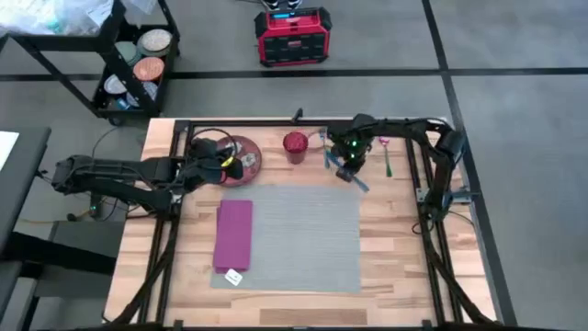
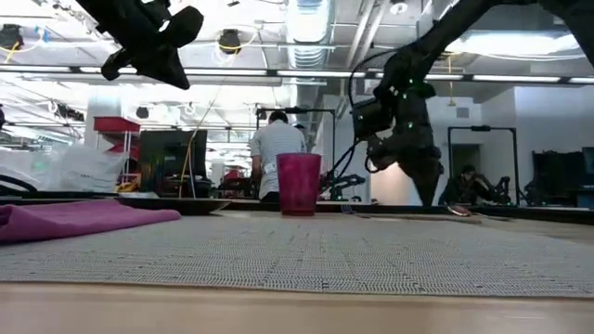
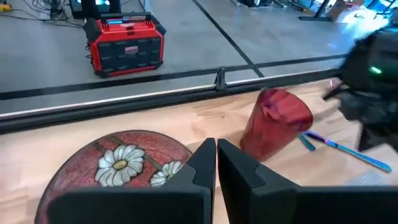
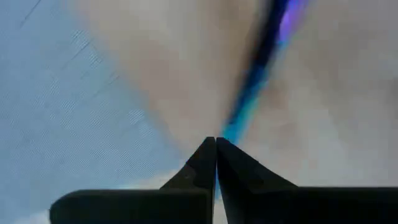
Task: Set table place
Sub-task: Put the blue knife on the middle right of the gray place mat
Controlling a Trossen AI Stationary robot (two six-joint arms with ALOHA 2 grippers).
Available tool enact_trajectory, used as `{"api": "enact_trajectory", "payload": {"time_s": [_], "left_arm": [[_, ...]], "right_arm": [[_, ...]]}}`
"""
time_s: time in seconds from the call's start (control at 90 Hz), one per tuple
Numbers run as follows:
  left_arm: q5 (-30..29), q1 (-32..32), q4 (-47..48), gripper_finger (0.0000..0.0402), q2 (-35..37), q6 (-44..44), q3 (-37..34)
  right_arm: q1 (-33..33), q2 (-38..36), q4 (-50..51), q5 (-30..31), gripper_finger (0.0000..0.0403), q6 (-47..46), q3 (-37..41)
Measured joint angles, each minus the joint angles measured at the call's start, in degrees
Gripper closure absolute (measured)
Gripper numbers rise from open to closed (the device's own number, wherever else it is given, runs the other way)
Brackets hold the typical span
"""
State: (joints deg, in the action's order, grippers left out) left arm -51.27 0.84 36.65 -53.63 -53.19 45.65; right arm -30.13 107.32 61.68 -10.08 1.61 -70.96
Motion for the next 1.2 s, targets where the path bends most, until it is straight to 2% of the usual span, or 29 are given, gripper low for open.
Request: {"api": "enact_trajectory", "payload": {"time_s": [0.1, 0.2, 0.267, 0.456, 0.656, 0.767, 0.833, 1.022, 1.122, 1.2], "left_arm": [[0.00, 0.00, -0.01, 0.0402, 0.00, -0.09, 0.00], [0.87, 0.00, -0.05, 0.0402, 0.00, -0.32, 0.00], [1.59, 0.00, -0.03, 0.0402, 0.00, -0.57, 0.00], [2.54, -0.04, -0.10, 0.0402, 0.00, -2.59, 0.00], [3.17, -0.07, -0.15, 0.0402, 0.02, -3.68, 0.00], [3.17, -0.07, -0.14, 0.0402, 0.01, -3.68, 0.00], [3.17, -0.07, -0.14, 0.0402, 0.02, -3.70, 0.00], [3.19, -0.07, -0.20, 0.0402, 0.02, -4.07, 0.02], [3.18, -0.07, -0.09, 0.0402, 0.01, -4.09, 0.02], [3.19, -0.07, -0.15, 0.0402, 0.02, -4.09, 0.02]], "right_arm": [[2.05, -1.93, 0.86, 3.38, 0.0403, 0.18, 0.00], [2.00, -4.03, -5.14, 8.29, 0.0403, 1.75, -0.01], [0.03, -4.44, -9.27, 8.39, 0.0403, 2.74, -0.62], [-6.46, -2.00, -12.56, 8.28, 0.0403, 4.05, -1.18], [-10.48, 2.00, -16.66, 6.44, 0.0403, 5.30, -1.19], [-10.93, 4.68, -16.57, 2.35, 0.0403, 5.39, -1.22], [-10.03, 5.45, -16.33, -0.96, 0.0403, 5.43, -1.27], [-3.92, 4.39, -14.62, -3.94, 0.0403, 7.32, -1.10], [-1.79, 1.38, -12.91, -7.47, 0.0403, 7.01, -1.01], [-0.77, -1.56, -11.11, -6.76, 0.0403, 7.03, -1.13]]}}
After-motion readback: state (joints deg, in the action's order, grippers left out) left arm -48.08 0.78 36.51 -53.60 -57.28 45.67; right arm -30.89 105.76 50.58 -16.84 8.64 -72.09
